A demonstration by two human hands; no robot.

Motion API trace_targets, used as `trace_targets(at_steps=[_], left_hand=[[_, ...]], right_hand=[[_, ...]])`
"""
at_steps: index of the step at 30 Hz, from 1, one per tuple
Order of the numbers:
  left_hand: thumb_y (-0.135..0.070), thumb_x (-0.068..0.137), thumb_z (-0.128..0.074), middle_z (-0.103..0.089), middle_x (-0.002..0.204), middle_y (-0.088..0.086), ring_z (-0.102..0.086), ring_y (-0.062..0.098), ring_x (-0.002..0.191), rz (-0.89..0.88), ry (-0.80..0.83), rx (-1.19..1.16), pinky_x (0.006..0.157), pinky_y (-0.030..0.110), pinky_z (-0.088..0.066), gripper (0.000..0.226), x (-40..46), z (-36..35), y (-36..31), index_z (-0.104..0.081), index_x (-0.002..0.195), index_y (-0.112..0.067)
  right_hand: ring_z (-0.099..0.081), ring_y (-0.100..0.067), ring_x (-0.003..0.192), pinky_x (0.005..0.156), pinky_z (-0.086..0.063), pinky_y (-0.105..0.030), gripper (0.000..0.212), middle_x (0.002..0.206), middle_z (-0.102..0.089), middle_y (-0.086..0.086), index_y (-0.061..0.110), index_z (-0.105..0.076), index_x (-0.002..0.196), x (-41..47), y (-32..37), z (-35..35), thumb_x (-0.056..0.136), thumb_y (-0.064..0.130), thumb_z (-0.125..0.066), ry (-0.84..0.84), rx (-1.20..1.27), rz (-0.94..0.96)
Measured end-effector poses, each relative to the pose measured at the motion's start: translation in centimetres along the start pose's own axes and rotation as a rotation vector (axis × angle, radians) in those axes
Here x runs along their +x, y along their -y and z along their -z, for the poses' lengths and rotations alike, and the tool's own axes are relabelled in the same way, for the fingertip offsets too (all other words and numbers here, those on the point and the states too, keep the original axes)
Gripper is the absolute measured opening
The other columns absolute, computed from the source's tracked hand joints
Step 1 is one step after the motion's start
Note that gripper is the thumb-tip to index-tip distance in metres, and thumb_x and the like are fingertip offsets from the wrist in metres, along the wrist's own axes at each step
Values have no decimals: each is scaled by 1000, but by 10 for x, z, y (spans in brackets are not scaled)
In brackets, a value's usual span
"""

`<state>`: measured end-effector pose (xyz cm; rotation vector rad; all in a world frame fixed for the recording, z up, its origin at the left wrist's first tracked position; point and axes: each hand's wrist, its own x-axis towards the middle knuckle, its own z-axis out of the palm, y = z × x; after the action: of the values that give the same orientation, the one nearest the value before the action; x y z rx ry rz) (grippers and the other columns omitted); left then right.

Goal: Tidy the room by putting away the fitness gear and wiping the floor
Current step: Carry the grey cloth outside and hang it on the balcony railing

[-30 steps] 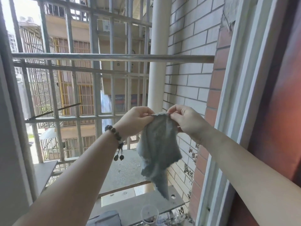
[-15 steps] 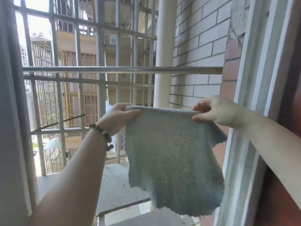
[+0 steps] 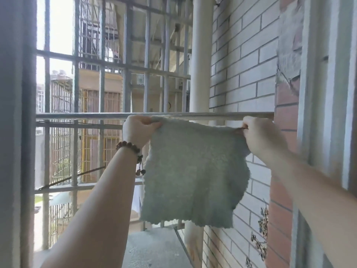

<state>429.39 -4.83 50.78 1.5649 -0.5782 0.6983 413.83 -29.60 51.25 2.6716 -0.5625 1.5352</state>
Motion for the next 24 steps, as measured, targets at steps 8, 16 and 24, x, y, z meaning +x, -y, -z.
trace_targets(at_steps=[8,16,24], left_hand=[[-7,84,-71,-72,93,20,-72,31,79,246,118,-455,77,38,-60,4,53,3,-24,-70,87,-5],[-9,83,-72,-71,88,20,-72,34,78,224,-5,-612,79,39,-58,10,103,-17,-35,-67,80,0],[-9,85,-61,-69,84,17,-68,28,79,271,173,-239,84,43,-57,17,160,-60,5,-70,77,2]], right_hand=[[-66,-37,81,48,-56,-37,22,102,-64,-19,12,-61,74,71,19,11,90,-3,-56,41,1008,-439],[-66,-33,88,66,-59,-41,25,102,-67,-15,18,-61,69,137,35,5,87,0,-61,-108,1028,-458],[-61,-28,99,74,-41,-21,14,102,-69,-11,8,-72,96,166,31,-27,92,15,-61,-79,449,-206]])
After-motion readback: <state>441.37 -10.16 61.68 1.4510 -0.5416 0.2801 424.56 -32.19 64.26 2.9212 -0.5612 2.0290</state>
